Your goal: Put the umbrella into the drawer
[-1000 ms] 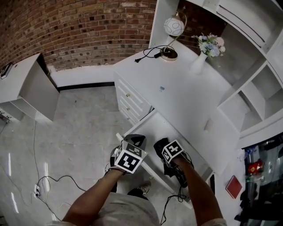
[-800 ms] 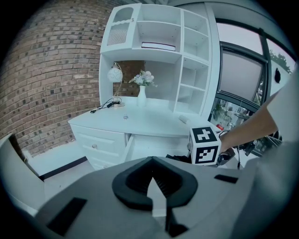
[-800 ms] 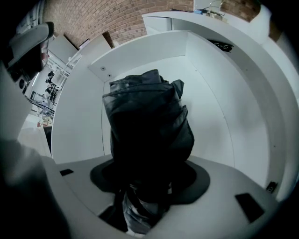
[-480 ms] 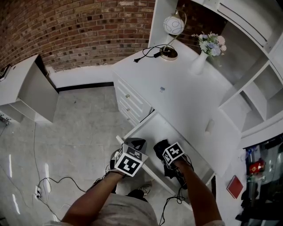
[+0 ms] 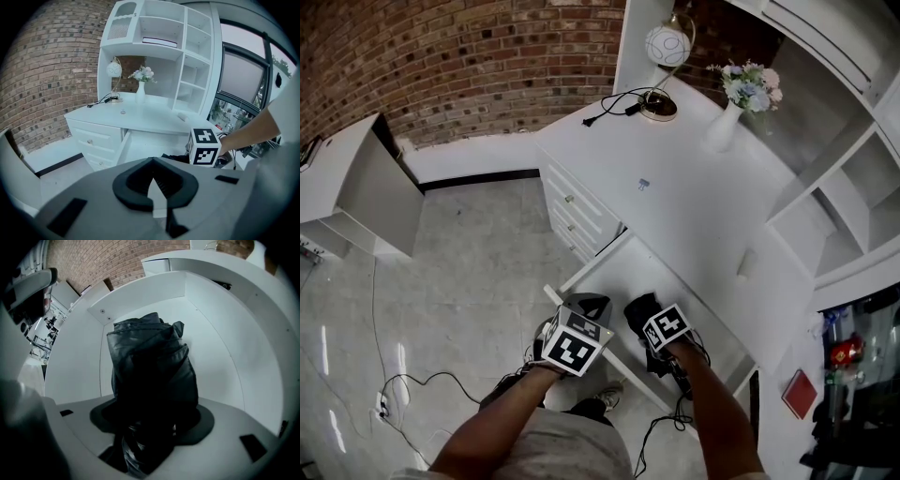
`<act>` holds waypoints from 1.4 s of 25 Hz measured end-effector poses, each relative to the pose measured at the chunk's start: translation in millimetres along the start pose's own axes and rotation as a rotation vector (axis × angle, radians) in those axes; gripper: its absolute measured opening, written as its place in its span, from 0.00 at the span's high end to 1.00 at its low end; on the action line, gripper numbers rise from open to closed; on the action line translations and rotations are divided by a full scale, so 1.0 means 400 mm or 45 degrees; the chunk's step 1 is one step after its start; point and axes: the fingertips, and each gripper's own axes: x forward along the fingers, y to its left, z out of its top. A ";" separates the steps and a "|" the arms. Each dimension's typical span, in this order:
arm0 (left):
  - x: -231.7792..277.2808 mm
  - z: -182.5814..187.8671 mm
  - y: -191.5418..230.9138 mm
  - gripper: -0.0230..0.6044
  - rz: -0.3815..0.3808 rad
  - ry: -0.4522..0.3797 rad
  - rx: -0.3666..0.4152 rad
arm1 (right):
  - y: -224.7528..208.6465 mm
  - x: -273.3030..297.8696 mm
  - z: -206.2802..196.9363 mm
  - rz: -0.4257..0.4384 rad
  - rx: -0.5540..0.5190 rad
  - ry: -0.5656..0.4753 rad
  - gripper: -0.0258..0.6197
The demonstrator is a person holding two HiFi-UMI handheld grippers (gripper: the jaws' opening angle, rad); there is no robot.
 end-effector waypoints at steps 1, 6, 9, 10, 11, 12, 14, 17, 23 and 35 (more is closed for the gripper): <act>0.000 -0.003 0.000 0.97 0.001 0.000 -0.003 | 0.001 0.000 0.000 -0.003 0.004 -0.006 0.56; 0.000 -0.011 -0.007 0.97 0.008 -0.012 -0.012 | -0.001 0.005 -0.001 -0.027 -0.001 -0.025 0.55; -0.003 -0.022 -0.006 0.97 0.013 -0.001 -0.017 | -0.003 0.007 -0.002 -0.023 0.001 -0.024 0.55; -0.005 -0.024 -0.005 0.97 0.014 0.002 -0.020 | -0.002 0.008 -0.002 -0.024 0.002 -0.022 0.55; -0.006 -0.025 -0.003 0.97 0.016 0.002 -0.022 | -0.002 0.008 -0.002 -0.026 0.003 -0.022 0.55; -0.008 -0.027 -0.001 0.97 0.019 0.004 -0.025 | -0.002 0.008 -0.001 -0.028 0.004 -0.024 0.55; -0.011 -0.029 0.001 0.97 0.024 0.006 -0.028 | -0.003 0.009 -0.001 -0.030 0.006 -0.028 0.55; -0.016 -0.031 -0.002 0.97 0.023 0.004 -0.043 | 0.000 0.006 -0.001 -0.033 0.007 -0.027 0.55; -0.023 -0.027 -0.006 0.97 0.014 0.002 -0.025 | 0.007 -0.002 -0.005 -0.020 0.018 -0.017 0.54; -0.008 0.005 -0.016 0.97 -0.042 -0.062 -0.052 | 0.018 -0.087 -0.007 -0.053 0.074 -0.048 0.53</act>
